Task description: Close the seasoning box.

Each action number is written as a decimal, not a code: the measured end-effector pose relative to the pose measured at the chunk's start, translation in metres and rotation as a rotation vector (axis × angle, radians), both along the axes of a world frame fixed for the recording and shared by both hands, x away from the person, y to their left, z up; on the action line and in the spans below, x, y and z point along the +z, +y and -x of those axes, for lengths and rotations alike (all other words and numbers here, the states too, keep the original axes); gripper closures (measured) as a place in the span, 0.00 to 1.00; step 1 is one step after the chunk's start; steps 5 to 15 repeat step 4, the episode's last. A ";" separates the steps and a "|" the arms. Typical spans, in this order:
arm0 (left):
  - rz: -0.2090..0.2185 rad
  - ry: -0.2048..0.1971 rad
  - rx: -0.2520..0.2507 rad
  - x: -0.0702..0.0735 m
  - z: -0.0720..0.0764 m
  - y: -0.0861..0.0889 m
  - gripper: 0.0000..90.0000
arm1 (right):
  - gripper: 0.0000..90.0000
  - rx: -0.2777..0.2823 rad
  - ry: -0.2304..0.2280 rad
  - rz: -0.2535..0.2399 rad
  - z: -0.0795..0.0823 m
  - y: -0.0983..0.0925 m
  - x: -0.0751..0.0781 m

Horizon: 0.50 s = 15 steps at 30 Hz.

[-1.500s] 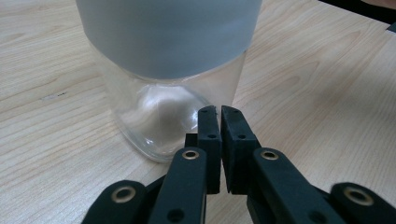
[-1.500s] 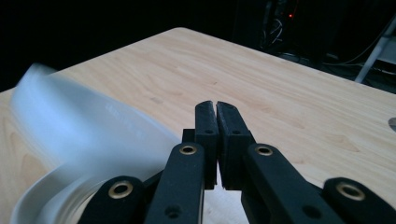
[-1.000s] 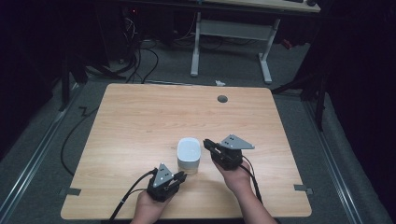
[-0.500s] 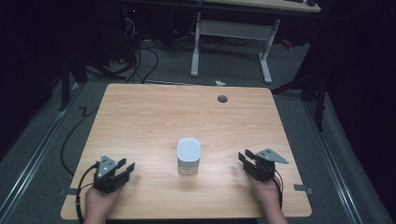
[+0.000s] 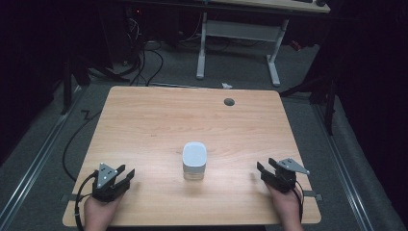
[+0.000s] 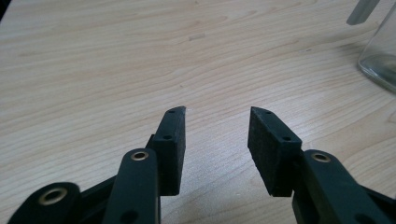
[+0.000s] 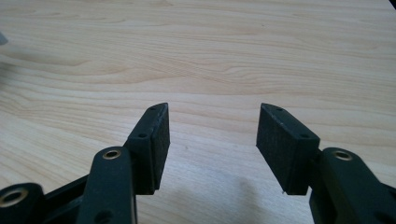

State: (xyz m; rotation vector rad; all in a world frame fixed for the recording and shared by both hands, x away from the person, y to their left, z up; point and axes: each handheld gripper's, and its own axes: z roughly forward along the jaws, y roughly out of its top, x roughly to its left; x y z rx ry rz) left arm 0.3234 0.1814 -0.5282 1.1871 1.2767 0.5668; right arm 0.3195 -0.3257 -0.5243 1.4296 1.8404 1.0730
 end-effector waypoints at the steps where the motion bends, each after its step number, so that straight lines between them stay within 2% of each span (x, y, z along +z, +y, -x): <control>1: 0.010 0.001 0.004 0.001 0.000 0.001 0.64 | 0.49 0.003 -0.003 0.002 0.001 0.001 0.000; 15: 0.018 0.007 0.004 0.000 0.000 0.002 0.64 | 0.49 0.007 0.004 0.000 0.003 0.003 -0.001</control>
